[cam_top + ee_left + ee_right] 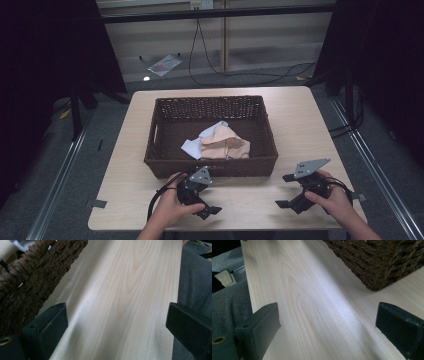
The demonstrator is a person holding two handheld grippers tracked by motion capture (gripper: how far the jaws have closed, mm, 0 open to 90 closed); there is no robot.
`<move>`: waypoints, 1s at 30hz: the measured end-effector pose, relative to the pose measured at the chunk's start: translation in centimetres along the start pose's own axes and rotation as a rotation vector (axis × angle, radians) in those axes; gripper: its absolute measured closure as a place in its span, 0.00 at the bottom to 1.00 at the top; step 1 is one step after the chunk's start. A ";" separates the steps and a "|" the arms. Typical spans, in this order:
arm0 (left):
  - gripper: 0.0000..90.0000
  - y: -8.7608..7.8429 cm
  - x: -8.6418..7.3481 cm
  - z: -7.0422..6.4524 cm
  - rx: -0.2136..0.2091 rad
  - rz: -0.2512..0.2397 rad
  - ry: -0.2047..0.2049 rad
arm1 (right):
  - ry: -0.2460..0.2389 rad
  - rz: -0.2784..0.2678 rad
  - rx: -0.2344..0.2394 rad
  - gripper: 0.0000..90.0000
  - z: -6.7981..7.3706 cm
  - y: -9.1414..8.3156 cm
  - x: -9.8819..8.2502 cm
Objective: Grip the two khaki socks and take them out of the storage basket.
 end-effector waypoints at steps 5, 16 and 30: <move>0.04 -0.3 0.1 0.1 -0.008 0.013 0.006 | 0.002 -0.001 0.003 0.06 0.0 0.0 0.0; 0.04 -2.0 0.7 0.7 -0.008 0.061 -0.008 | -0.001 -0.005 0.001 0.06 -0.1 -0.1 -0.1; 0.05 -2.6 1.8 0.9 -0.050 0.179 -0.027 | 0.004 -0.005 -0.003 0.06 -0.1 -0.2 0.0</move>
Point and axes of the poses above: each handheld gripper's, and its own axes: y roughly forward along the jaws, x roughly out of its top, z roughly to its left, the point moved 2 cm from there along y, roughly forward along the jaws, and after that the axes turned 2 degrees about y, right-handed, at the moved point
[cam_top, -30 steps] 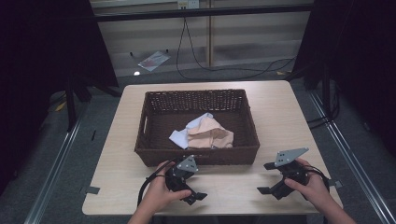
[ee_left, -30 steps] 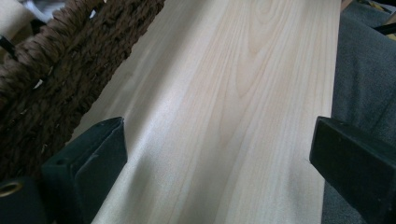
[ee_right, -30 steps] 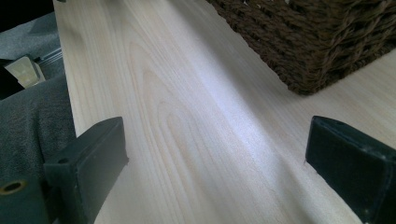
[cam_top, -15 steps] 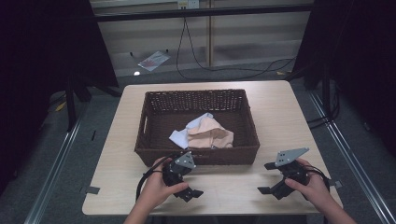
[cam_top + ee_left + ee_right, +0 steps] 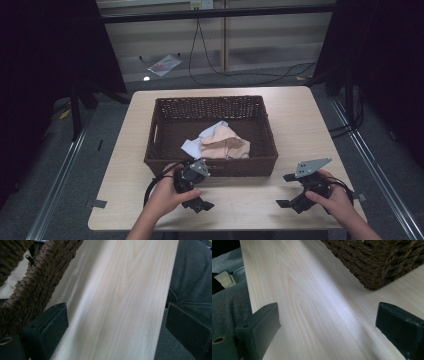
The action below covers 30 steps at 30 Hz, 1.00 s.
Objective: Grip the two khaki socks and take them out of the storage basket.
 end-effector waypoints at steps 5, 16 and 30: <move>0.05 -0.4 0.5 0.1 -0.013 0.028 0.005 | -0.001 -0.001 0.004 0.06 0.0 0.0 0.0; 0.06 -2.8 2.1 0.6 -0.043 0.114 -0.029 | -0.002 0.001 0.003 0.06 0.0 0.0 0.0; 0.06 -4.9 4.7 1.2 -0.058 0.146 -0.038 | -0.003 -0.001 0.003 0.06 -0.1 0.0 0.0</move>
Point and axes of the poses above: each handheld gripper's, and its own axes: y roughly forward along the jaws, x roughly out of its top, z roughly to its left, the point moved 2 cm from there along y, roughly forward along the jaws, and after that the axes turned 2 degrees about y, right-handed, at the moved point
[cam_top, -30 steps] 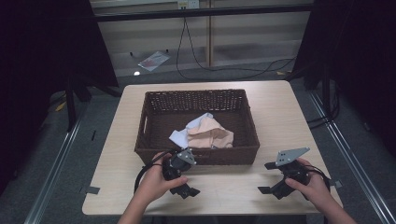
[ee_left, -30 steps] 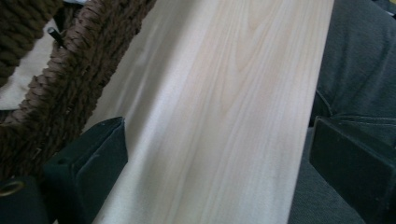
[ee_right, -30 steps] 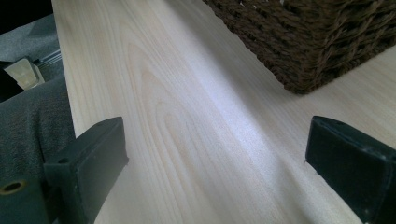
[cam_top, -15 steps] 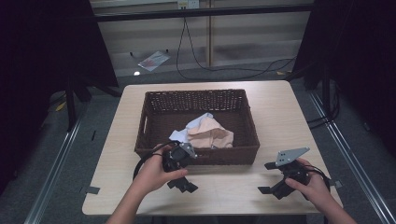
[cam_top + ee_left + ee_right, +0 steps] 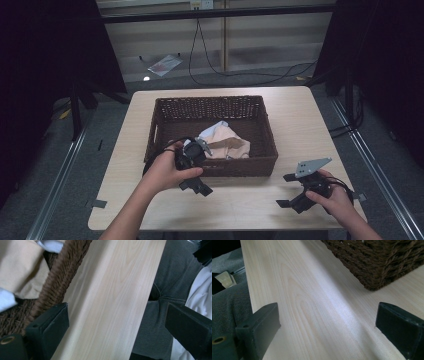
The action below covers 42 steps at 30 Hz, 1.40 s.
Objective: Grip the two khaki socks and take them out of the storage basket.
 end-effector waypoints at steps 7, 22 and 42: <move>0.06 -1.7 1.4 0.6 0.007 -0.026 -0.027 | 0.001 -0.001 0.000 0.06 0.1 0.0 0.0; 0.06 -3.7 3.1 4.1 0.048 -0.069 -0.119 | 0.001 -0.006 0.004 0.06 0.1 0.0 0.1; 0.07 0.0 4.8 9.8 0.157 -0.108 -0.257 | -0.003 -0.006 0.006 0.06 0.1 0.0 0.1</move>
Point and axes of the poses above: each handheld gripper's, and its own axes: y roughly forward along the jaws, x roughly out of its top, z roughly to its left, the point moved 2 cm from there along y, roughly forward along the jaws, and after that the axes turned 2 degrees about y, right-handed, at the moved point
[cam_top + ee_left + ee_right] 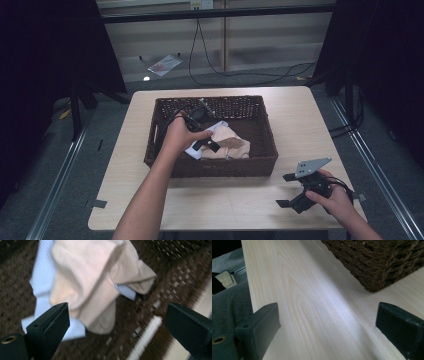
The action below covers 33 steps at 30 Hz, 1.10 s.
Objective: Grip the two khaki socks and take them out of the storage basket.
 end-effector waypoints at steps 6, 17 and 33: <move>0.07 1.8 0.7 0.9 0.043 -0.026 -0.008 | -0.001 0.000 0.000 0.06 0.0 0.0 0.0; 0.17 4.3 1.2 2.2 0.105 -0.013 0.000 | -0.001 -0.003 0.002 0.06 0.0 0.0 0.0; 0.90 4.2 0.9 2.8 0.107 -0.016 0.043 | 0.000 -0.008 -0.001 0.06 0.0 -0.2 0.1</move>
Point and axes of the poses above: each handheld gripper's, and its own axes: y roughly forward along the jaws, x roughly out of its top, z roughly to its left, the point moved 2 cm from there along y, roughly forward along the jaws, and after that the axes turned 2 degrees about y, right-handed, at the moved point
